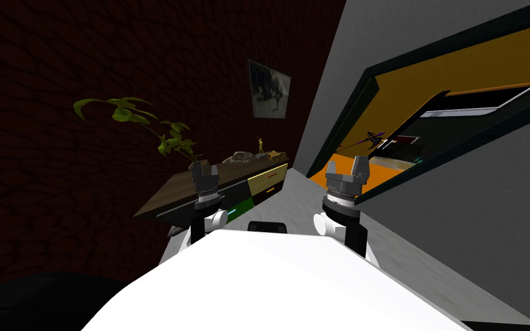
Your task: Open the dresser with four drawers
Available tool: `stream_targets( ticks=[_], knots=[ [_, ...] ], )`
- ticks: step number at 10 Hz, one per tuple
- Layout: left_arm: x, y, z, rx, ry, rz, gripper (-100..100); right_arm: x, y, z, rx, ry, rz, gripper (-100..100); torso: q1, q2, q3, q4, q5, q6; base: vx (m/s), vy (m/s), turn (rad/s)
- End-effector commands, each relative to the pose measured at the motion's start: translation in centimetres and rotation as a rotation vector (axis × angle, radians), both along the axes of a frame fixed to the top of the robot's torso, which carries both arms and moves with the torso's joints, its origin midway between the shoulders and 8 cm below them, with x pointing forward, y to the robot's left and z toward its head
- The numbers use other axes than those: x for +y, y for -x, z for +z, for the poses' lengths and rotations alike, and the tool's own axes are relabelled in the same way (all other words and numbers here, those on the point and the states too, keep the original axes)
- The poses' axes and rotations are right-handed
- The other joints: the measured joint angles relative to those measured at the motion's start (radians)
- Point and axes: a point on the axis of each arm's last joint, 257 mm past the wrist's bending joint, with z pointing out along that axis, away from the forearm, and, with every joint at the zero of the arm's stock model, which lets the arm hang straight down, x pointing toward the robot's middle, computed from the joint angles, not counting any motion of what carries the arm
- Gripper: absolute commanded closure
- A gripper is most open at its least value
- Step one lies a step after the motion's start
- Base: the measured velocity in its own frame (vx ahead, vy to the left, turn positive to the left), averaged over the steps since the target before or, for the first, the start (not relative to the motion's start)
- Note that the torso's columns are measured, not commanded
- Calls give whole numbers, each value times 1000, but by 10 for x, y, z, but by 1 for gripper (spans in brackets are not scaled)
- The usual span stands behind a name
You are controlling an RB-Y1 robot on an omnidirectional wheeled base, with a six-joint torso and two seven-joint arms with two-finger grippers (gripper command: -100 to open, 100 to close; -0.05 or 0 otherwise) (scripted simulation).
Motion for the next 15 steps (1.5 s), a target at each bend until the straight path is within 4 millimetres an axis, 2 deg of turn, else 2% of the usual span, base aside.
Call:
stream_targets(
  ticks=[1, 9, 10, 12, 15],
  knots=[
    [0, 0, 0, 0, 0, 0, 0, 0, 0, 0, 0, 0, 0, 0, 0, 40, -82, 41, 0, 0, 0, 0, 0],
    [0, 0, 0, 0, 0, 0, 0, 0, 0, 0, 0, 0, 0, 0, 0, 618, -1234, 617, 0, 0, 0, 0, 0],
    [-3, -3, -3, 14, -30, -15, -100, 0, 0, 0, 0, 0, 0, 0, 0, 691, -1382, 691, 0, 0, 23, -19, 8],
    [-4, -10, -11, 42, -67, -32, -100, 0, 0, 0, 0, 0, 0, 0, -1, 733, -1471, 734, 0, 0, 39, -48, 21],
    [0, -22, -31, 98, -102, -44, -100, 0, 0, 0, 0, 0, 0, 0, -2, 736, -1477, 737, -1, 0, 85, -102, 29]
  ],
)
